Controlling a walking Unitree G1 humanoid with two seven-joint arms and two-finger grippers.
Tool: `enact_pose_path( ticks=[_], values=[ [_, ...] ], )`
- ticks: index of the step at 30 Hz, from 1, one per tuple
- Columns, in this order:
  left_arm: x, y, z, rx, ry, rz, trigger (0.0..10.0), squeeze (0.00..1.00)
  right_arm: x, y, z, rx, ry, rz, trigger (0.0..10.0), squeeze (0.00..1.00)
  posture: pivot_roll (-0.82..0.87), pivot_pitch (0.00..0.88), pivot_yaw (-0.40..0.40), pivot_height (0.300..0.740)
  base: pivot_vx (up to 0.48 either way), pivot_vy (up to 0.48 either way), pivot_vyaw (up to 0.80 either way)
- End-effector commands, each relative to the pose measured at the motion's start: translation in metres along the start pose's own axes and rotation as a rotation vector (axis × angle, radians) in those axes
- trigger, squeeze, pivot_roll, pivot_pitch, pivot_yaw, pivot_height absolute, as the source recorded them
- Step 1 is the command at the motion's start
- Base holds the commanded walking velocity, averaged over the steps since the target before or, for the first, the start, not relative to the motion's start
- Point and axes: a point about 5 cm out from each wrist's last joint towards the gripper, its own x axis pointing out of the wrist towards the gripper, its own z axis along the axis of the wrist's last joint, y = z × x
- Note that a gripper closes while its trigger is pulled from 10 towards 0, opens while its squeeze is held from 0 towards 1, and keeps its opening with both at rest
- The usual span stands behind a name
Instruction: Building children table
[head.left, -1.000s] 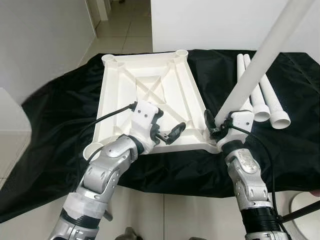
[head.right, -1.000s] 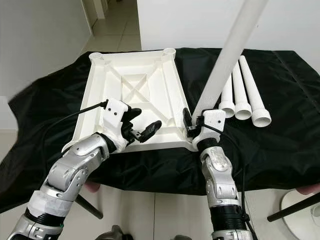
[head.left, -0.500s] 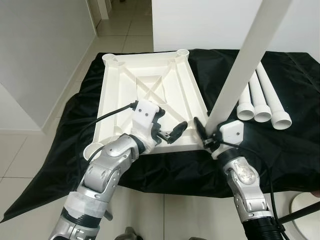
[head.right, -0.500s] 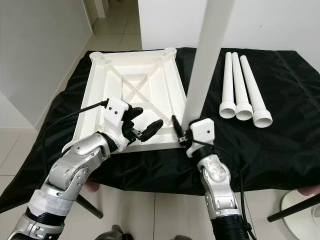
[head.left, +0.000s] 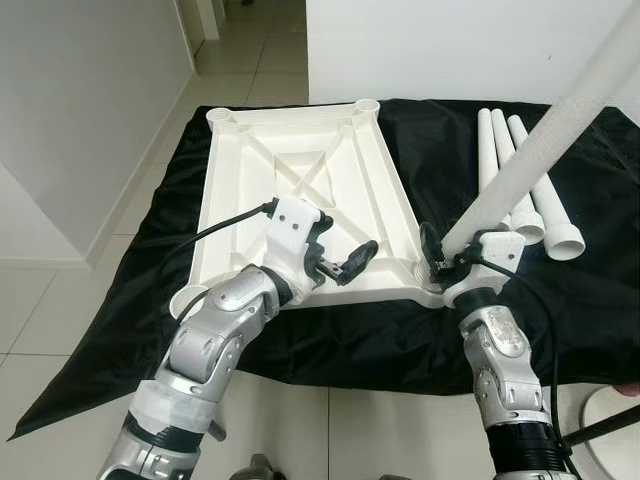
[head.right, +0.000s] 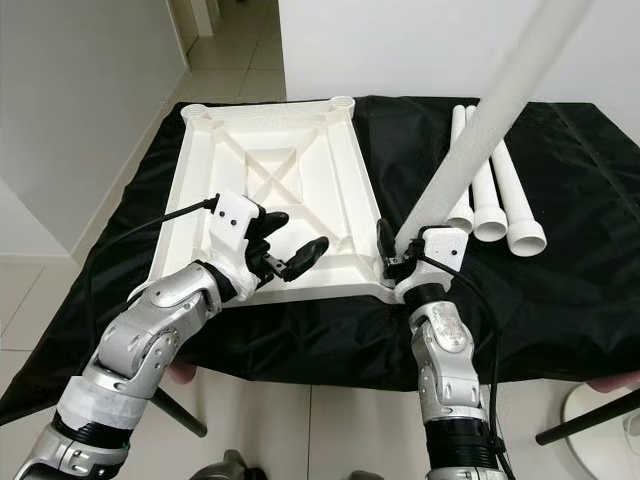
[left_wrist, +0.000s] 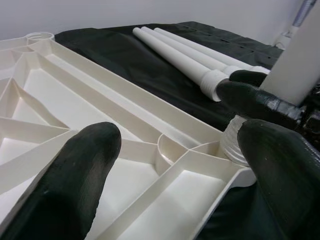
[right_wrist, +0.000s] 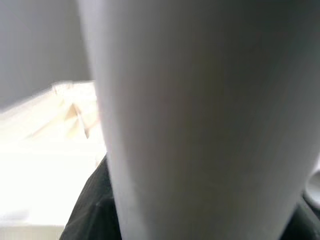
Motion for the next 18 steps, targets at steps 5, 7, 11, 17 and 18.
enact_pose_path(
  ticks=[5, 7, 11, 17, 18],
  values=[
    [0.001, -0.003, 0.003, 0.010, 0.000, -0.060, 10.0, 0.00, -0.011, 0.007, -0.019, -0.124, 0.085, 0.097, 10.0, 0.00, -0.04, 0.000, 0.068, 0.740, 0.000, 0.000, 0.00],
    [0.001, -0.003, 0.003, 0.008, -0.002, -0.057, 10.0, 0.00, -0.015, 0.008, -0.023, -0.187, 0.092, 0.140, 10.0, 0.00, -0.04, 0.000, 0.068, 0.740, 0.000, 0.000, 0.00],
    [0.000, -0.002, 0.003, 0.008, -0.003, -0.055, 10.0, 0.00, -0.021, 0.009, -0.029, -0.220, 0.111, 0.174, 10.0, 0.00, -0.03, 0.000, 0.068, 0.740, 0.000, 0.000, 0.00],
    [0.001, -0.002, 0.004, 0.011, -0.004, -0.055, 10.0, 0.00, -0.022, 0.010, -0.032, -0.158, 0.134, 0.174, 10.0, 0.00, -0.03, 0.000, 0.070, 0.740, 0.000, 0.000, 0.00],
    [0.001, -0.002, 0.004, 0.012, -0.004, -0.056, 10.0, 0.00, -0.022, 0.011, -0.033, -0.127, 0.140, 0.167, 10.0, 0.00, -0.03, 0.000, 0.070, 0.740, 0.000, 0.000, 0.00]
  ],
)
